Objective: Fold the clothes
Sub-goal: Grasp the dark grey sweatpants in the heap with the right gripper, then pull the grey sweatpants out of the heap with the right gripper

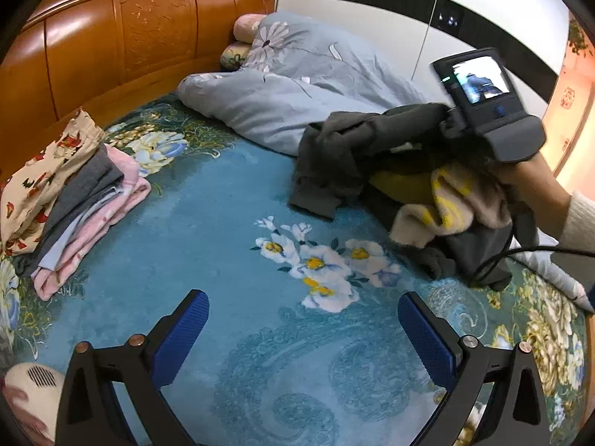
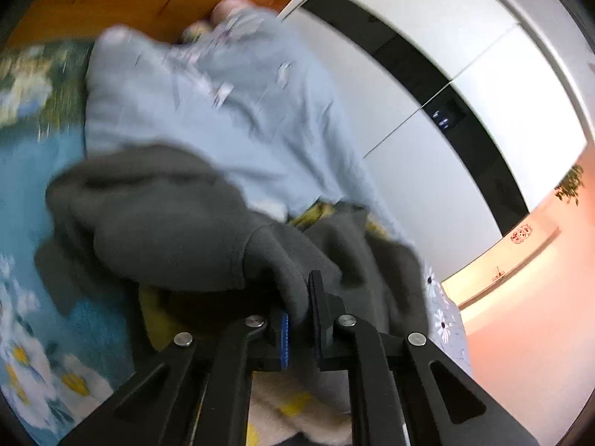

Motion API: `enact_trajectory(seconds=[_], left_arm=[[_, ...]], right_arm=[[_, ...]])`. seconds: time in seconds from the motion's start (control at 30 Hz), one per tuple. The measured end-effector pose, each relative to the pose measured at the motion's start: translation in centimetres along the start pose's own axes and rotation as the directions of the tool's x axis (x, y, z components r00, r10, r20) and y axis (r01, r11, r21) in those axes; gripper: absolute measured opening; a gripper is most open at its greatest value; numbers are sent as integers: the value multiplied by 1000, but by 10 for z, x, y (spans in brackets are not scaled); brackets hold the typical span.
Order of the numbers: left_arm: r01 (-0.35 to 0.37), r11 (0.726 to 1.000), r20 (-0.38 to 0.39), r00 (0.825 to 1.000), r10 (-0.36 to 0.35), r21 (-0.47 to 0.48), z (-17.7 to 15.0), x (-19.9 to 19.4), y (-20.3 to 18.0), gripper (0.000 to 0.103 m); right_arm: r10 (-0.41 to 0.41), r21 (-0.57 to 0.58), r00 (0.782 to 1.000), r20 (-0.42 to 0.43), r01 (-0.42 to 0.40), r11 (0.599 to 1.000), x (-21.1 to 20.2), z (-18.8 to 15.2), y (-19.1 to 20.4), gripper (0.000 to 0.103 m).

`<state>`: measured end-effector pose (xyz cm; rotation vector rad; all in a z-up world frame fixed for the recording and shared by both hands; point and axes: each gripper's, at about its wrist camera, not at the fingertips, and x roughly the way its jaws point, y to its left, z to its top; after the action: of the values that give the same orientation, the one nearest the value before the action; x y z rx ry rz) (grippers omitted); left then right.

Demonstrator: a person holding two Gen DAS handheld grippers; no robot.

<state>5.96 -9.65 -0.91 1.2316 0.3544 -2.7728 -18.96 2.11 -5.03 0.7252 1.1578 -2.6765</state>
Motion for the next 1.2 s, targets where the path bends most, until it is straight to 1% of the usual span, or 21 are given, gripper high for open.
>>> enact_trajectory(seconds=[0.03,0.1,0.2,0.27,0.37,0.47,0.53,0.6,0.67,0.7,0.77,0.83,0.87,0.93,0.97,1.03,1.07,1.1,1.13,1.17,1.2], left_arm=[[11,1000,12,1000,-11,-10,1,-3,1,103],[35,999,32,999,-34,-31,3,-9,3,103],[64,996,58,997,-60,-55,5,-18,2,103],[76,995,70,995,-72,-64,7,-23,0,103],[89,994,83,993,-83,-68,7,-31,-4,103],[84,995,94,993,-78,-60,7,-42,-7,103],[68,997,104,993,-63,-46,6,-51,-9,103],[44,999,113,993,-41,-25,5,-60,-10,103],[13,1000,123,992,-13,-1,3,-68,-11,103],[0,1000,128,992,-1,10,2,-71,-12,103],[-17,999,138,990,13,27,0,-76,-11,103],[-19,999,140,990,15,27,-1,-79,-10,103],[-12,1000,139,990,9,21,-2,-80,-9,103],[-2,1000,134,991,1,5,-5,-80,-6,103],[0,1000,129,992,0,-2,-6,-80,-4,103],[-3,1000,121,993,4,-8,-8,-81,-3,103],[-7,1000,118,993,8,-7,-9,-81,-2,103],[-11,1000,115,993,11,-5,-9,-81,-2,103],[-14,1000,114,993,14,-3,-10,-82,-3,103],[-18,1000,113,993,18,-2,-10,-83,-2,103],[-22,1000,112,993,22,-2,-10,-82,-2,103]], right_arm=[[-6,32,999,35,5,999,-12,3,-13,9],[-12,84,997,75,5,996,-27,7,-32,8],[-28,177,990,138,3,984,-53,9,-72,7],[-38,234,983,182,-6,972,-75,7,-99,7],[-50,266,967,251,-19,964,-112,1,-125,7],[-41,277,947,319,-52,960,-146,-7,-147,7],[-31,288,930,366,-81,954,-172,-13,-163,7],[-6,322,916,401,-135,937,-203,-23,-180,7],[39,366,899,436,-217,905,-237,-37,-201,7],[43,379,891,451,-235,895,-251,-42,-208,7],[37,400,875,482,-257,880,-278,-56,-222,7],[24,398,872,488,-247,884,-293,-67,-225,7],[26,389,875,484,-242,889,-295,-71,-223,7],[43,334,896,442,-209,919,-289,-82,-204,7],[50,311,910,411,-192,931,-284,-88,-195,7],[84,269,943,321,-176,947,-269,-103,-171,7],[108,249,960,258,-174,953,-256,-115,-155,7],[138,230,971,196,-182,956,-243,-127,-141,7],[167,213,977,132,-192,958,-231,-138,-128,7],[215,196,975,48,-220,956,-213,-156,-111,7],[249,187,968,-19,-241,952,-200,-169,-98,7]])
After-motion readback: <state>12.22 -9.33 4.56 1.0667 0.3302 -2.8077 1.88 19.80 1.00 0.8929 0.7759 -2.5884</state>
